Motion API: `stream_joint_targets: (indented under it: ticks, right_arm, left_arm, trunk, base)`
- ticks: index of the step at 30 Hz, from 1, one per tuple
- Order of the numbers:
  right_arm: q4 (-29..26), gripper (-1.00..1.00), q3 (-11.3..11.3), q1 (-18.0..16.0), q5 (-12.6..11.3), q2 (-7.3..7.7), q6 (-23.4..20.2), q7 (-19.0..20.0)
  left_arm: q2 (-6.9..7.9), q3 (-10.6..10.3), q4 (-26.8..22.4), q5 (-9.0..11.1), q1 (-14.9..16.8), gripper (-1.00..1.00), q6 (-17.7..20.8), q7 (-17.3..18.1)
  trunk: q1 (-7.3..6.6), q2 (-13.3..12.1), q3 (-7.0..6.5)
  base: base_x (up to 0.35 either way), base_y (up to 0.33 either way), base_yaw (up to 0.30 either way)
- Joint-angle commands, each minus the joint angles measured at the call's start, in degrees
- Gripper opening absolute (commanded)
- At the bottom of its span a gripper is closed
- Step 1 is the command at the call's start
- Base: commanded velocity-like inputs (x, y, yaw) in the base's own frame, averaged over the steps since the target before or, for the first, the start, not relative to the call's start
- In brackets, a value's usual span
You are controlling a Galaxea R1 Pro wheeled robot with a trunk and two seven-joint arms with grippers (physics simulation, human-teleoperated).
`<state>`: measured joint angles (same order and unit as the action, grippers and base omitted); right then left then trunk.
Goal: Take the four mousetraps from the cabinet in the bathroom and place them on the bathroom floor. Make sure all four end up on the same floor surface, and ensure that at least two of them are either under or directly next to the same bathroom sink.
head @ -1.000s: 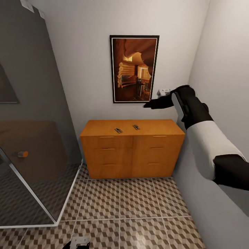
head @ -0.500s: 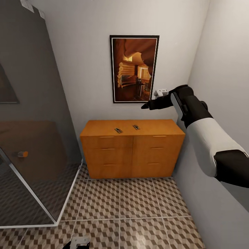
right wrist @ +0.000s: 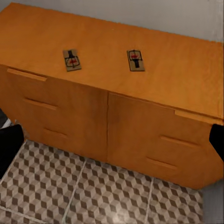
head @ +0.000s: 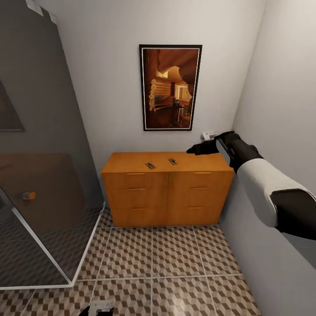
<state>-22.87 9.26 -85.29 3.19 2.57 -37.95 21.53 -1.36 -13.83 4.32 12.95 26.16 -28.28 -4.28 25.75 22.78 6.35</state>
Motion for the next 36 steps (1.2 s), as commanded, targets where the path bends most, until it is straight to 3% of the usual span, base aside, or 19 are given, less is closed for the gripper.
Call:
stream_joint_targets:
  ticks: [1,3,8,22,36]
  right_arm:
    - [2.1,1.0,0.2,0.0,0.3,0.32,2.9,-1.9]
    - [4.5,1.0,0.2,0.0,0.2,0.71,6.6,-4.4]
    - [6.3,1.0,0.1,0.0,-0.2,1.48,10.1,-6.6]
    - [6.7,1.0,0.0,0.0,-0.5,1.43,10.7,-7.0]
    - [7.3,1.0,0.0,0.0,-0.7,1.37,10.7,-7.0]
  left_arm:
    - [-0.05,-0.5,0.3,0.3,0.1,1.0,-0.4,-0.2]
    - [-0.06,-0.5,0.3,0.3,0.1,1.0,-0.4,-0.2]
    - [-0.12,-0.5,0.3,0.3,0.1,1.0,-0.4,-0.2]
    - [-0.1,-0.5,0.3,0.3,0.1,1.0,-0.4,-0.2]
    - [0.04,-0.5,0.3,0.3,0.1,1.0,-0.3,-0.2]
  trunk:
    - [0.04,0.1,0.13]
    - [0.04,0.1,0.13]
    - [0.04,0.1,0.13]
    - [0.04,0.1,0.13]
    - [0.04,0.1,0.13]
  base:
    - [0.0,0.0,0.0]
    - [0.0,0.0,0.0]
    - [0.0,0.0,0.0]
    - [0.018,0.0,0.0]
    - [0.221,0.0,0.0]
